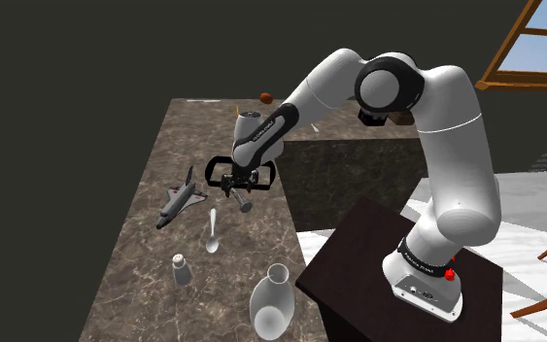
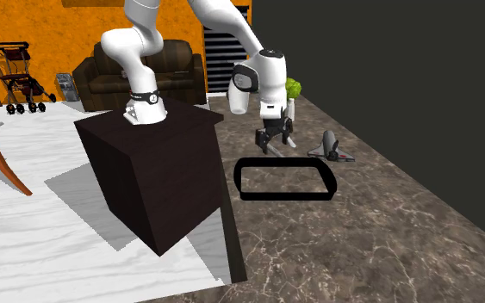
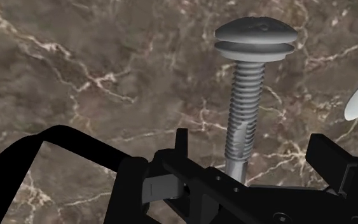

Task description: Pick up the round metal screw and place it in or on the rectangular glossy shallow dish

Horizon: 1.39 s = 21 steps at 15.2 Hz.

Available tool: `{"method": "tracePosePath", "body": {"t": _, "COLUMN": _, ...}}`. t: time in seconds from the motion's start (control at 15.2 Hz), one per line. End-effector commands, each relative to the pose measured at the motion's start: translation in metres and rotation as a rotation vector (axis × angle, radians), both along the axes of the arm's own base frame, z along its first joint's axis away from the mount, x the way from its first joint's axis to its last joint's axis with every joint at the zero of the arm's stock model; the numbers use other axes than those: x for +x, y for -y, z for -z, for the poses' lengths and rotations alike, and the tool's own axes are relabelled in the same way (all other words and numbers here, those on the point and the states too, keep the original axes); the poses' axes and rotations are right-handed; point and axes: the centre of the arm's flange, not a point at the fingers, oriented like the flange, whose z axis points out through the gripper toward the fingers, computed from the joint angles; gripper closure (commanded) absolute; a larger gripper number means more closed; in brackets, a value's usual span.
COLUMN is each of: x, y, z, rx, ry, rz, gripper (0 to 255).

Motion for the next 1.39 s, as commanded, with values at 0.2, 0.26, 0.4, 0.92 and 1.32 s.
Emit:
{"method": "tracePosePath", "body": {"t": 0.2, "x": 0.0, "y": -0.001, "z": 0.003, "rx": 0.0, "ry": 0.001, "rz": 0.0, "gripper": 0}}
{"method": "tracePosePath", "body": {"t": 0.26, "x": 0.0, "y": -0.001, "z": 0.003, "rx": 0.0, "ry": 0.001, "rz": 0.0, "gripper": 0}}
{"method": "tracePosePath", "body": {"t": 0.4, "x": 0.0, "y": -0.001, "z": 0.003, "rx": 0.0, "ry": 0.001, "rz": 0.0, "gripper": 0}}
{"method": "tracePosePath", "body": {"t": 0.92, "x": 0.0, "y": -0.001, "z": 0.003, "rx": 0.0, "ry": 0.001, "rz": 0.0, "gripper": 255}}
{"method": "tracePosePath", "body": {"t": 1.32, "x": -0.001, "y": -0.001, "z": -0.018, "rx": 0.0, "ry": 0.001, "rz": 0.0, "gripper": 255}}
